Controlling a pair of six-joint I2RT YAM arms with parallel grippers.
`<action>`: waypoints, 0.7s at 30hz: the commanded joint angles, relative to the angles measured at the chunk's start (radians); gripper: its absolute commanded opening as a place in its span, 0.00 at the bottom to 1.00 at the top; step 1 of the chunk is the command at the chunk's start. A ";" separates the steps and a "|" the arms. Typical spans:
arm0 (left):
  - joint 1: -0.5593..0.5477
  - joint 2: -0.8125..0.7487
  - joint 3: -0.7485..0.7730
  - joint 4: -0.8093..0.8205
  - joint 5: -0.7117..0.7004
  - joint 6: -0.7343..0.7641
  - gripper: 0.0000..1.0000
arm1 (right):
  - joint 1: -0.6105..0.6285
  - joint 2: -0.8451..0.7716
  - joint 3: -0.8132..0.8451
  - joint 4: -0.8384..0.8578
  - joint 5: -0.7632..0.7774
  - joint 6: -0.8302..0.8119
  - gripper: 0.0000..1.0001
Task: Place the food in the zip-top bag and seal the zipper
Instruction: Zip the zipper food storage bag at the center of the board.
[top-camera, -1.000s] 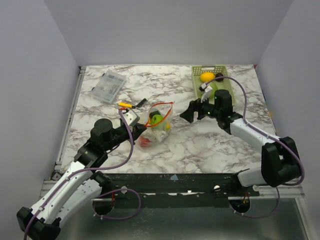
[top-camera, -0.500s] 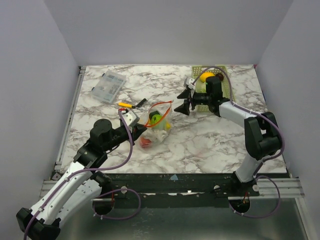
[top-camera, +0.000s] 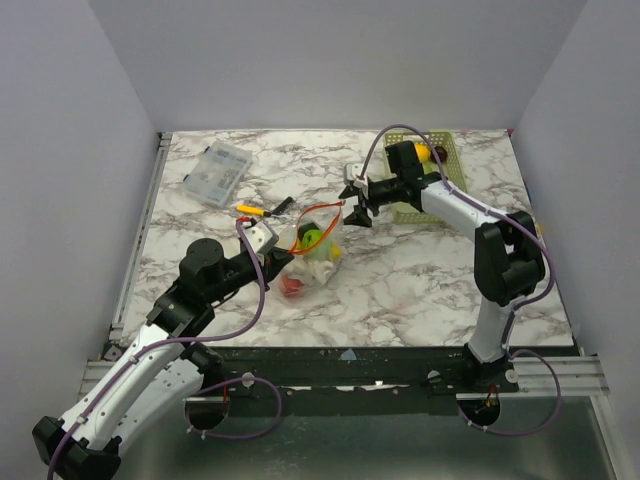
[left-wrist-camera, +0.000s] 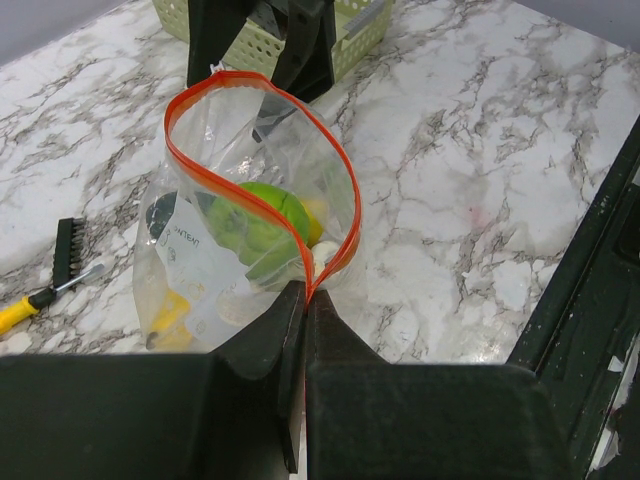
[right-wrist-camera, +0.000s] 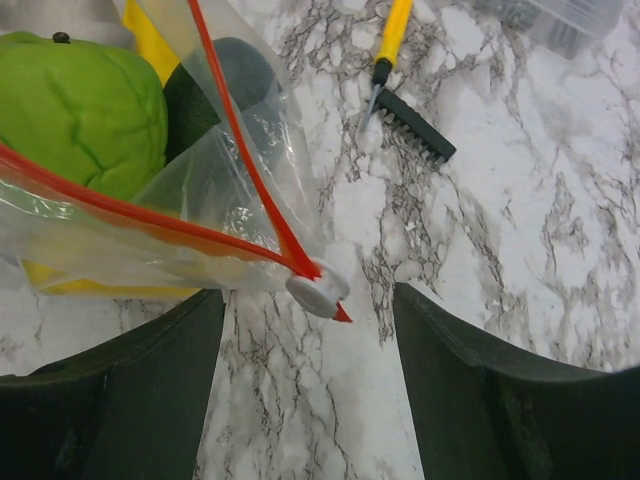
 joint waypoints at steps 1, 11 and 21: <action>0.000 -0.011 -0.004 0.031 0.033 0.014 0.00 | 0.023 0.018 0.052 -0.105 0.031 -0.100 0.70; -0.002 -0.005 -0.001 0.032 0.039 0.014 0.00 | 0.053 0.023 0.093 -0.135 0.083 -0.129 0.61; -0.001 -0.007 -0.006 0.032 0.043 0.014 0.00 | 0.061 0.006 0.083 -0.068 0.107 -0.089 0.59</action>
